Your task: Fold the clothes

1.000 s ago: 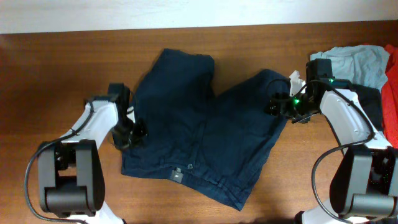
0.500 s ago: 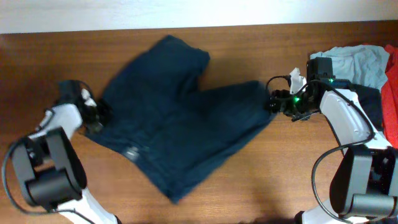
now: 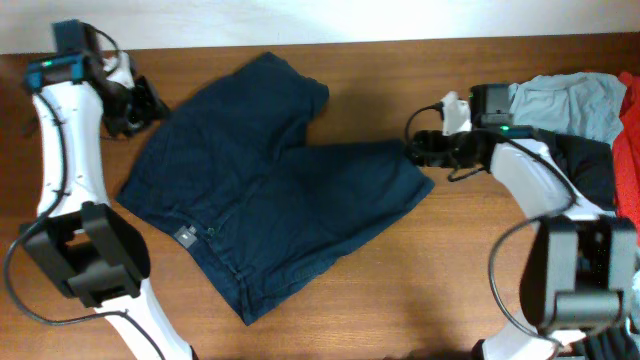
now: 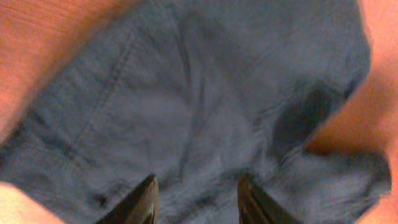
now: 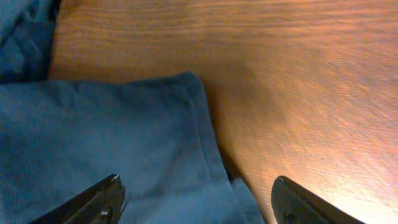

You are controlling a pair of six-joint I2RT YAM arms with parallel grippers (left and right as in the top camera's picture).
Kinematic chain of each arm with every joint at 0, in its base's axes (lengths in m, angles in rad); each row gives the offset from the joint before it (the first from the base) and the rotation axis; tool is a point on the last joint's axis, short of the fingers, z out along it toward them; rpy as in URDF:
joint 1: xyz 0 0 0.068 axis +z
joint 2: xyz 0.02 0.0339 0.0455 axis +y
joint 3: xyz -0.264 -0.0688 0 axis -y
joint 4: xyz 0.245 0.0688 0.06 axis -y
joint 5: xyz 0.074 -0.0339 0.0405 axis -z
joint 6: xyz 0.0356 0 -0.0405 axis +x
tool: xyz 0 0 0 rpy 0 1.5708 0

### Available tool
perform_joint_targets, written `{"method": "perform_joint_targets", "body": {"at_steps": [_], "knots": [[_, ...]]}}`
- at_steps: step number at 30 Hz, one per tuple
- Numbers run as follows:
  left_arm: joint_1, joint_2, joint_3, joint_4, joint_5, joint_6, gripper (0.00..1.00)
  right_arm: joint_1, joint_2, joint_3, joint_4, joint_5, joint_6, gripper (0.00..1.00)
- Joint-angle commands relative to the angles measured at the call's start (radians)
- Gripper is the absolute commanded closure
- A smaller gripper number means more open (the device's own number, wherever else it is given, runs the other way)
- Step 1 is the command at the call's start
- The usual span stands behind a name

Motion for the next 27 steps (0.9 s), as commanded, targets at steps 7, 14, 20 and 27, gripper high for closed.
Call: {"method": "perform_joint_targets", "body": {"at_steps": [7,14,20,27], "knots": [[-0.182,0.007,-0.074,-0.207,-0.011,0.023,0.62,0.022,0.167,0.007,0.164,-0.177,-0.022,0.39],[-0.291,0.007,-0.309,-0.220,-0.018,0.016,0.65,0.013,0.156,0.008,0.168,-0.364,-0.021,0.94],[-0.346,0.007,-0.644,-0.117,0.053,0.016,0.66,-0.045,0.024,0.010,0.147,-0.496,-0.021,0.95],[-0.364,0.007,-0.920,0.040,0.126,0.016,0.67,-0.052,-0.134,0.010,0.069,-0.168,0.027,0.96]]}}
